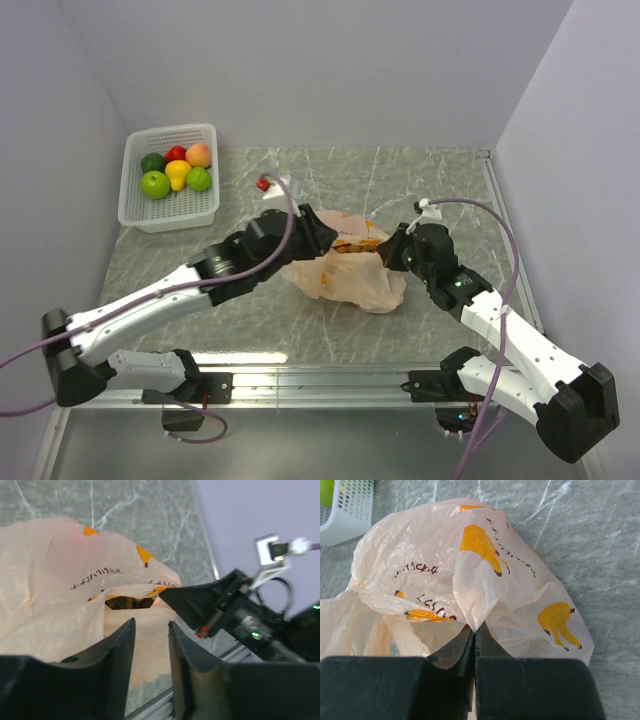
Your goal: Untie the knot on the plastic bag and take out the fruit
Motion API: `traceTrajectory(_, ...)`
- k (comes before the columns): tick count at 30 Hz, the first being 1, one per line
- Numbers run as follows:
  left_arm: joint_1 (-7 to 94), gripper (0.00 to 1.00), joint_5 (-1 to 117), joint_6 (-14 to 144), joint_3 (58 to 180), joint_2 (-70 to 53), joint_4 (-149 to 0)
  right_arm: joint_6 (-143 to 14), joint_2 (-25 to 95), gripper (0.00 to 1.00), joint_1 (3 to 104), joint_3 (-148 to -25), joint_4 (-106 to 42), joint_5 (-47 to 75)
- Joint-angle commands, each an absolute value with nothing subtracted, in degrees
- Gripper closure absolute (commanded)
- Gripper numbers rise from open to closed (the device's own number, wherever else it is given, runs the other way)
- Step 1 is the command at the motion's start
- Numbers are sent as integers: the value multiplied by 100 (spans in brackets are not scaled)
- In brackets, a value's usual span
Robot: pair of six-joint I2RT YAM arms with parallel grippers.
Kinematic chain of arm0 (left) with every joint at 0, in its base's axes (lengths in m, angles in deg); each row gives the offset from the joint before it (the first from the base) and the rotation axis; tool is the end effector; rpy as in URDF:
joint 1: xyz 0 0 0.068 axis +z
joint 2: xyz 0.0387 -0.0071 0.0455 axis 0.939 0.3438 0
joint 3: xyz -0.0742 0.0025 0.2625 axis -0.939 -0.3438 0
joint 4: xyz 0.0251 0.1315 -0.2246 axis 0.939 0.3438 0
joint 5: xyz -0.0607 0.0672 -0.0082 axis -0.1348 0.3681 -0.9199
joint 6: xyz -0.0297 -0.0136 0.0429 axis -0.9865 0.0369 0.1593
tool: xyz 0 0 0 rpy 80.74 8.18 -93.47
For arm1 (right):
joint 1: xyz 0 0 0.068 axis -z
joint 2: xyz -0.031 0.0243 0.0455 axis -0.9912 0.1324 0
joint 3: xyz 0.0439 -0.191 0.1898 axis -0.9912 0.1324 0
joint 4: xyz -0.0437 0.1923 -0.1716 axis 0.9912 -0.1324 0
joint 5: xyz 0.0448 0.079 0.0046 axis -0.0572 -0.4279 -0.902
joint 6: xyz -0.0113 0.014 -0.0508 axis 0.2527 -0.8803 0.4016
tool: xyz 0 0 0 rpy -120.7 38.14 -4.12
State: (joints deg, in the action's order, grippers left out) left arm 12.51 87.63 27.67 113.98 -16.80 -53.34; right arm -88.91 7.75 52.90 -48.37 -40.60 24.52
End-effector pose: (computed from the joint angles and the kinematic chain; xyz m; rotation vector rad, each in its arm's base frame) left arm 0.1533 -0.2152 0.3816 -0.1292 1.9792 -0.9019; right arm 0.1877 0.1040 0.2692 0.0677 2.0708 0.6145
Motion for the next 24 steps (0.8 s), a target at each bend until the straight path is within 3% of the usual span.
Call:
traceTrajectory(1, 1232, 63, 8317, 2577, 11149, -1216, -6432, -8902, 651, 100, 5251, -4777, -3862, 2523)
traceTrajectory(12, 1223, 70, 8131, 2832, 11316, 24, -6828, -8885, 554, 100, 5242, -4742, -3932, 2505)
traceTrajectory(24, 1390, 64, 8887, 3333, 11421, 1210, -7284, -8858, 599, 100, 5216, -4759, -3844, 2189)
